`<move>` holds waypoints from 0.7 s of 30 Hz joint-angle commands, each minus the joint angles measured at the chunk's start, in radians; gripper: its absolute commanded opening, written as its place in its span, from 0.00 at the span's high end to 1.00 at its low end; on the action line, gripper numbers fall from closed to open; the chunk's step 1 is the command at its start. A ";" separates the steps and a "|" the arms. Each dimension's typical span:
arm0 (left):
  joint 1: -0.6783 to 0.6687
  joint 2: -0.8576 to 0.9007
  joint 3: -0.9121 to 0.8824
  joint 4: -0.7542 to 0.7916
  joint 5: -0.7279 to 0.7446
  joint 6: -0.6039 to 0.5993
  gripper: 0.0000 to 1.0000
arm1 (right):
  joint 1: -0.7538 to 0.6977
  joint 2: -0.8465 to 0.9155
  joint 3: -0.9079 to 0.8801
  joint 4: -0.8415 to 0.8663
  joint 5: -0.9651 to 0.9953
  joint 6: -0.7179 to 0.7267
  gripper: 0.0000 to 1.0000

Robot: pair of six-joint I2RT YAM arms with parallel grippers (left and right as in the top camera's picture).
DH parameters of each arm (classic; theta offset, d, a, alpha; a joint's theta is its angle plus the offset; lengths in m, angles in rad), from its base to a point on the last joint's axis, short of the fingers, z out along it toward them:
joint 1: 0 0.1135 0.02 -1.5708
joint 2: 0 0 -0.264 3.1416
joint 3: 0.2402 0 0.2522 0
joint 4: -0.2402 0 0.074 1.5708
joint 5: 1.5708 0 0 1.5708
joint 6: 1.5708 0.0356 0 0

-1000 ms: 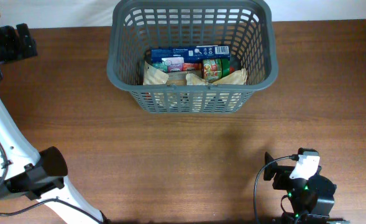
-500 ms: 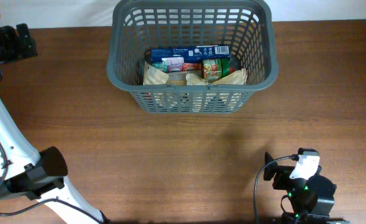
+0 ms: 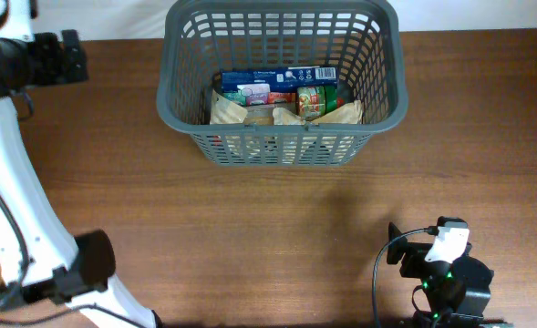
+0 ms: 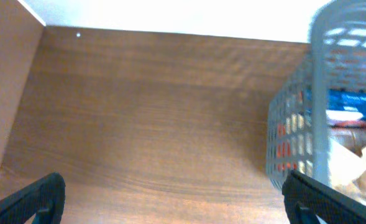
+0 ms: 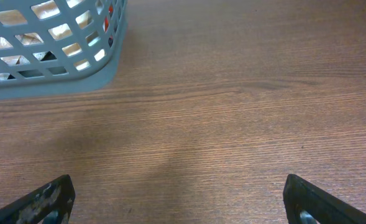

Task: Pack container

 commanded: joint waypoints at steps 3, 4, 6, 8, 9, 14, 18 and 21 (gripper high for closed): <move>-0.061 -0.157 -0.204 0.207 -0.086 0.040 0.01 | -0.005 -0.013 -0.005 0.003 -0.013 -0.007 0.01; -0.077 -0.191 -0.263 0.283 -0.085 0.040 0.01 | -0.005 -0.013 -0.005 0.003 -0.013 -0.007 0.01; -0.109 -0.264 -0.391 0.426 -0.084 0.040 0.01 | -0.005 -0.013 -0.005 0.003 -0.013 -0.007 0.01; -0.138 -0.352 -0.542 0.568 -0.082 0.040 0.01 | -0.005 -0.012 -0.005 0.003 -0.013 -0.007 0.01; -0.148 -0.393 -0.610 0.624 -0.082 0.040 0.01 | -0.005 -0.012 -0.005 0.002 -0.013 -0.007 0.01; -0.170 -0.620 -1.027 0.949 -0.081 0.040 0.01 | -0.005 -0.013 -0.005 0.002 -0.013 -0.007 0.01; -0.169 -0.809 -1.389 1.164 -0.074 0.040 0.01 | -0.005 -0.012 -0.005 0.003 -0.013 -0.007 0.01; -0.169 -0.986 -1.700 1.344 -0.075 0.040 0.01 | -0.005 -0.012 -0.005 0.003 -0.013 -0.007 0.01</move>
